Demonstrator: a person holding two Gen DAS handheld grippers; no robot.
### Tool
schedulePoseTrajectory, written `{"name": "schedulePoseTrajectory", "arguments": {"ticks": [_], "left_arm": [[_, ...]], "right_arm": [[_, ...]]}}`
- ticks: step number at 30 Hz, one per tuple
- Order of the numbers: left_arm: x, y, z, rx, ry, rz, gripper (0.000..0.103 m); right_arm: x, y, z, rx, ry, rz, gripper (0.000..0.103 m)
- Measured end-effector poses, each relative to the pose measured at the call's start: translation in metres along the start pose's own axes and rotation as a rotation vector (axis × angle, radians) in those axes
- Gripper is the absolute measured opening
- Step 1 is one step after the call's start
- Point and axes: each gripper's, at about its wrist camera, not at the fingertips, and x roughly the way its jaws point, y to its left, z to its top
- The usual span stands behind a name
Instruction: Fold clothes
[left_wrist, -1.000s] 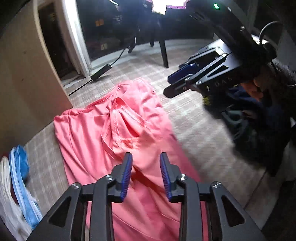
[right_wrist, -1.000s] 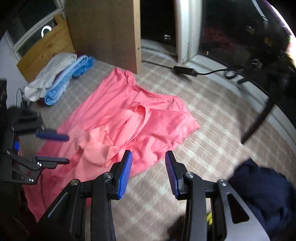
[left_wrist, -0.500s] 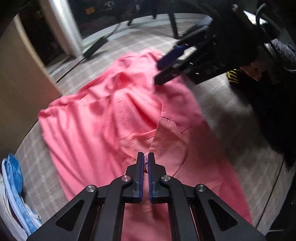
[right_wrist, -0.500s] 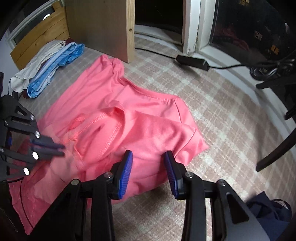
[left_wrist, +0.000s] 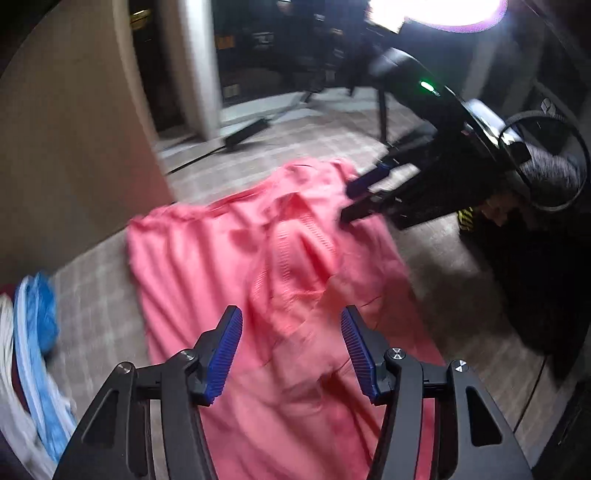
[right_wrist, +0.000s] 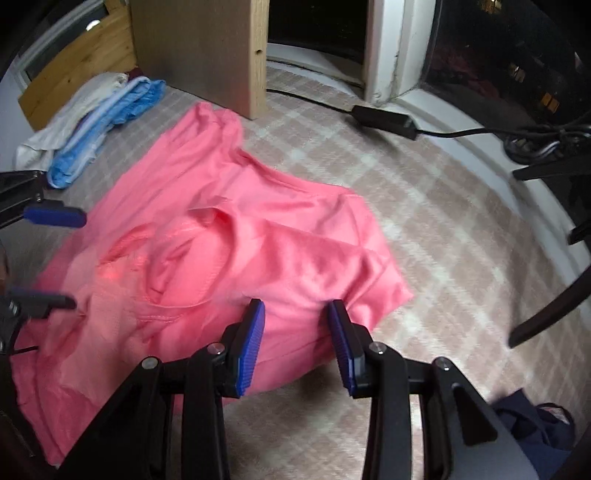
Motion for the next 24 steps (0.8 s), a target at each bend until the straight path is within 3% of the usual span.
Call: {"name": "schedulePoseTrajectory", "arguments": {"ticks": [4,6,7,8,9,11,15,18,20,22,24], "left_arm": [[0.02,-0.02,0.01,0.066,0.033,-0.034,0.053],[0.036,-0.024,0.016,0.067,0.055,-0.068,0.044],[0.041,-0.024,0.015,0.072,0.069,-0.063,0.021],[0.046,-0.024,0.015,0.077,0.083,-0.056,0.004],[0.051,-0.024,0.014,0.082,0.097,-0.048,0.002],[0.04,-0.016,0.007,0.04,0.058,-0.03,0.002],[0.002,0.016,-0.018,-0.151,-0.019,-0.028,0.009],[-0.007,0.025,-0.009,-0.145,-0.045,0.018,0.019],[-0.004,0.026,0.009,-0.12,-0.072,0.042,0.035],[0.008,0.024,0.028,-0.077,-0.085,0.041,0.04],[0.027,0.023,0.039,-0.043,-0.049,0.027,0.041]], "right_arm": [[-0.001,-0.008,0.0,0.043,-0.011,0.038,0.034],[-0.001,-0.009,0.0,0.04,-0.014,0.042,0.035],[-0.001,-0.008,0.0,0.036,-0.015,0.041,0.035],[-0.001,-0.008,0.0,0.034,-0.017,0.04,0.035],[0.0,-0.008,0.0,0.034,-0.02,0.04,0.035],[0.0,-0.009,0.0,0.035,-0.028,0.045,0.035],[-0.001,-0.01,0.0,0.036,-0.032,0.054,0.035],[0.0,-0.009,0.001,0.033,-0.028,0.051,0.035],[0.0,-0.009,0.001,0.031,-0.027,0.049,0.036],[0.0,-0.008,0.002,0.024,-0.027,0.045,0.036],[0.0,-0.008,0.001,0.02,-0.027,0.043,0.036]]}}
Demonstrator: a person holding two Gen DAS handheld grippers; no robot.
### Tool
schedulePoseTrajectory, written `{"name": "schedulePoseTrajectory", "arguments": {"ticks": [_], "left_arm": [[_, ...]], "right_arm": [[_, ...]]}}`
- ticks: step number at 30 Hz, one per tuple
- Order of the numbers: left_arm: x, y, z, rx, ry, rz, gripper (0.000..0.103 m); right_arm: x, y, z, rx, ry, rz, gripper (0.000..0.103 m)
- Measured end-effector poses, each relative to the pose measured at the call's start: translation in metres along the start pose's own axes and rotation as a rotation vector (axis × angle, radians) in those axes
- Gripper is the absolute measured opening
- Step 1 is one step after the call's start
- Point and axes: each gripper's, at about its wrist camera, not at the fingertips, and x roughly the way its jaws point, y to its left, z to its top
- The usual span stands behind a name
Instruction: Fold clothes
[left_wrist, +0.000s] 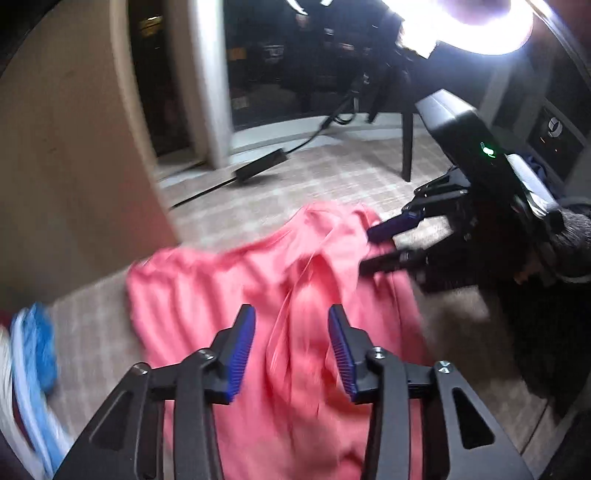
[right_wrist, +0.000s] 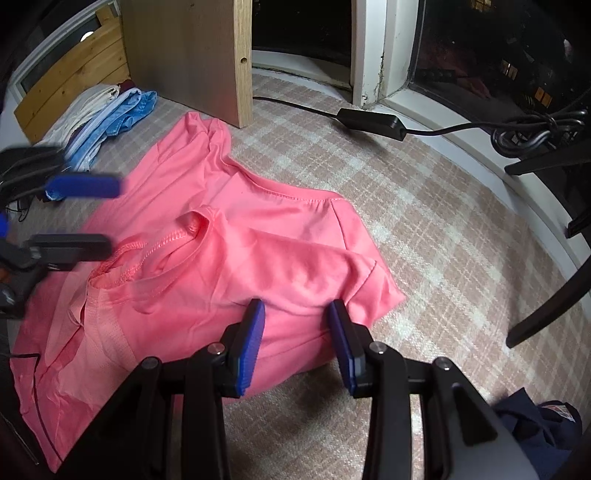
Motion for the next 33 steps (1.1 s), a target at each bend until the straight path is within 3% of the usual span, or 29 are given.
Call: {"name": "schedulePoseTrajectory", "arguments": {"ticks": [1,2,4,5,8,12,15,17,19,25,29,33], "left_arm": [[0.01,-0.001,0.005,0.016,0.019,-0.006,0.041],[0.018,-0.001,0.007,0.024,0.034,-0.027,0.033],[0.031,0.0,0.008,0.033,0.071,-0.067,0.005],[0.026,0.006,0.005,0.008,0.058,-0.059,0.002],[0.009,0.024,-0.004,-0.075,0.006,-0.024,0.002],[0.0,0.056,-0.02,-0.159,0.04,0.122,0.001],[-0.008,0.057,-0.016,-0.176,0.015,0.092,0.002],[-0.019,0.048,-0.012,-0.147,-0.024,0.06,0.012],[-0.033,0.037,-0.009,-0.125,-0.042,0.032,0.012],[-0.115,0.02,-0.021,-0.117,-0.156,-0.051,0.012],[-0.177,0.015,-0.048,-0.094,-0.23,-0.028,0.019],[-0.221,0.02,-0.085,-0.096,-0.254,-0.007,0.022]], "right_arm": [[0.0,0.0,0.0,0.0,-0.001,0.002,0.036],[0.0,-0.001,0.0,0.001,-0.003,0.006,0.036],[-0.001,-0.003,-0.001,0.006,-0.008,0.019,0.036],[-0.001,-0.005,-0.001,0.011,-0.011,0.027,0.036],[-0.001,-0.008,-0.002,0.021,-0.018,0.044,0.036],[-0.001,-0.009,0.0,0.025,-0.02,0.051,0.036],[-0.001,-0.011,0.001,0.042,-0.018,0.061,0.036],[-0.006,-0.013,0.002,0.063,-0.028,0.078,0.036],[-0.018,-0.014,0.004,0.085,-0.057,0.111,0.036],[-0.116,-0.016,-0.005,0.172,-0.243,0.231,0.036],[-0.203,-0.004,-0.036,0.195,-0.356,0.239,0.036],[-0.26,0.023,-0.082,0.219,-0.399,0.229,0.041]]}}
